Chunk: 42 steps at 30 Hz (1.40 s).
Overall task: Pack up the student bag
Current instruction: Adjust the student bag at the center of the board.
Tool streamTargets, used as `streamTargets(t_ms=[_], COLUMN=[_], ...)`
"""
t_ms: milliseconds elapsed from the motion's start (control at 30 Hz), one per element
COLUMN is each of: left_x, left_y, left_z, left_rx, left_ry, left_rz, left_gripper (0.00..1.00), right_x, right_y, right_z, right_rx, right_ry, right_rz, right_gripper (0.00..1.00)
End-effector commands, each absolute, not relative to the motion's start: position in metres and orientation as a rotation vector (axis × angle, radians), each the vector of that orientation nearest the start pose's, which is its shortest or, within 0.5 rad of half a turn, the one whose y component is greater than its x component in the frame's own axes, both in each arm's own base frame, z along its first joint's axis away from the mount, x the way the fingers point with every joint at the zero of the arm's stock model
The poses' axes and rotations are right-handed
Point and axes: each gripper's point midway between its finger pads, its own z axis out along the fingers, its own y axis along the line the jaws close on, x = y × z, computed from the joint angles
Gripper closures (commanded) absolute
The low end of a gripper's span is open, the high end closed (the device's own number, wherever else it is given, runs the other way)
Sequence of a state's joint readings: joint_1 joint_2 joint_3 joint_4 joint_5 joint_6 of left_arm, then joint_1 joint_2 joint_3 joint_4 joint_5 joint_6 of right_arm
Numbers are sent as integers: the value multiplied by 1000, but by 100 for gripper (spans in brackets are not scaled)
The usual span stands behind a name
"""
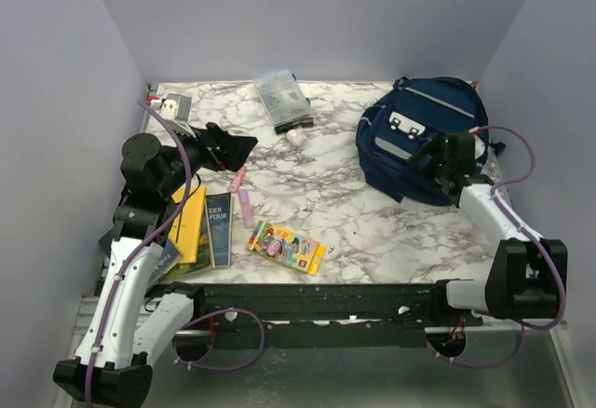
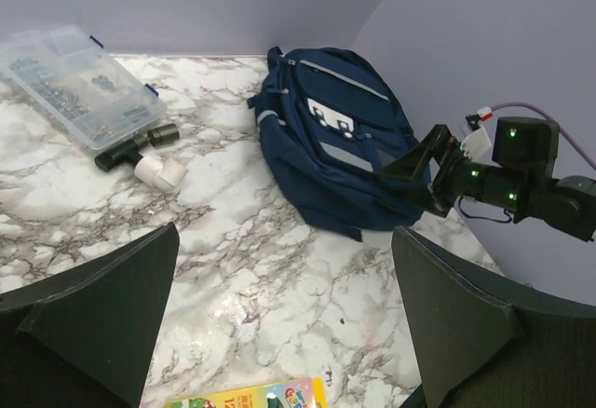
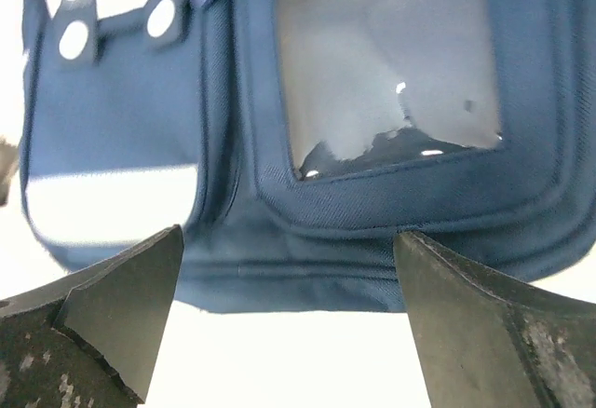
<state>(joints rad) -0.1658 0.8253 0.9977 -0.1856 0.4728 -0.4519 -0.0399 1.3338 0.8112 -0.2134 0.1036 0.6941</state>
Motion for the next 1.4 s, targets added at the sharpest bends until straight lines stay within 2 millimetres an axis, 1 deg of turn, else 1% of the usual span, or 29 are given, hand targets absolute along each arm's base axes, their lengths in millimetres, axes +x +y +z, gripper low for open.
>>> streamTargets(t_ms=[0, 33, 67, 100, 133, 167, 200, 233, 267, 333, 400, 433, 467, 500, 567, 600, 667, 767, 833, 867, 967, 1000, 1033, 1067, 1167, 1267, 1367], left_x=[274, 276, 278, 280, 281, 281, 282, 284, 286, 288, 288, 289, 290, 293, 298, 299, 300, 296, 291, 290, 285, 283, 282, 280, 275, 271, 271], left_y=[-150, -150, -151, -151, -152, -154, -155, -155, -156, -159, -164, -167, -169, -171, -175, -178, -189, -208, -219, -223, -231, -234, -237, -240, -250, -255, -256], left_z=[366, 364, 360, 358, 357, 356, 353, 350, 347, 343, 340, 337, 333, 327, 313, 307, 294, 280, 275, 272, 268, 266, 264, 261, 256, 255, 250], left_rx=[173, 170, 164, 160, 162, 168, 169, 168, 162, 162, 179, 179, 176, 160, 126, 121, 133, 173, 205, 217, 238, 252, 263, 272, 297, 315, 311], left_ry=[1678, 1690, 1703, 1714, 1728, 1737, 1749, 1758, 1772, 1803, 1824, 1839, 1853, 1878, 1941, 1968, 2028, 2112, 2144, 2154, 2172, 2179, 2185, 2196, 2235, 2248, 2262], left_rz=[-902, -905, -908, -913, -923, -932, -937, -940, -943, -963, -1008, -1030, -1046, -1064, -1102, -1126, -1178, -1295, -1356, -1370, -1384, -1387, -1389, -1393, -1447, -1487, -1468], left_gripper=[2, 1, 2, 2, 2, 2, 2, 2, 2, 2, 2, 2, 2, 2, 2, 2, 2, 2, 2, 2, 2, 2, 2, 2, 2, 2, 2], right_x=[341, 336, 330, 325, 322, 321, 324, 325, 331, 341, 353, 360, 367, 376, 392, 401, 414, 430, 442, 447, 460, 461, 460, 456, 441, 415, 383], right_y=[113, 132, 156, 176, 189, 192, 186, 176, 161, 135, 113, 103, 95, 86, 67, 59, 49, 48, 39, 31, 8, 4, -4, -10, -23, -39, -34], right_z=[111, 113, 117, 122, 129, 133, 139, 142, 148, 164, 178, 185, 188, 195, 202, 205, 207, 205, 196, 189, 157, 144, 134, 121, 95, 77, 60], right_rx=[843, 831, 800, 771, 739, 720, 711, 701, 695, 618, 579, 568, 568, 566, 578, 587, 601, 575, 572, 594, 655, 672, 702, 729, 826, 992, 1108], right_ry=[2224, 2239, 2253, 2262, 2265, 2275, 2265, 2253, 2219, 2146, 2092, 2075, 2070, 2051, 2036, 2029, 2046, 2066, 2077, 2089, 2159, 2191, 2213, 2240, 2234, 2177, 2152], right_rz=[696, 747, 847, 929, 995, 996, 947, 869, 761, 578, 434, 384, 338, 295, 199, 160, 170, 244, 219, 197, 167, 155, 138, 123, 95, 117, 164], right_gripper=[1, 0, 0, 0, 0, 0, 0, 0, 0, 0, 0, 0, 0, 0, 0, 0, 0, 0, 0, 0, 0, 0, 0, 0, 0, 0, 0])
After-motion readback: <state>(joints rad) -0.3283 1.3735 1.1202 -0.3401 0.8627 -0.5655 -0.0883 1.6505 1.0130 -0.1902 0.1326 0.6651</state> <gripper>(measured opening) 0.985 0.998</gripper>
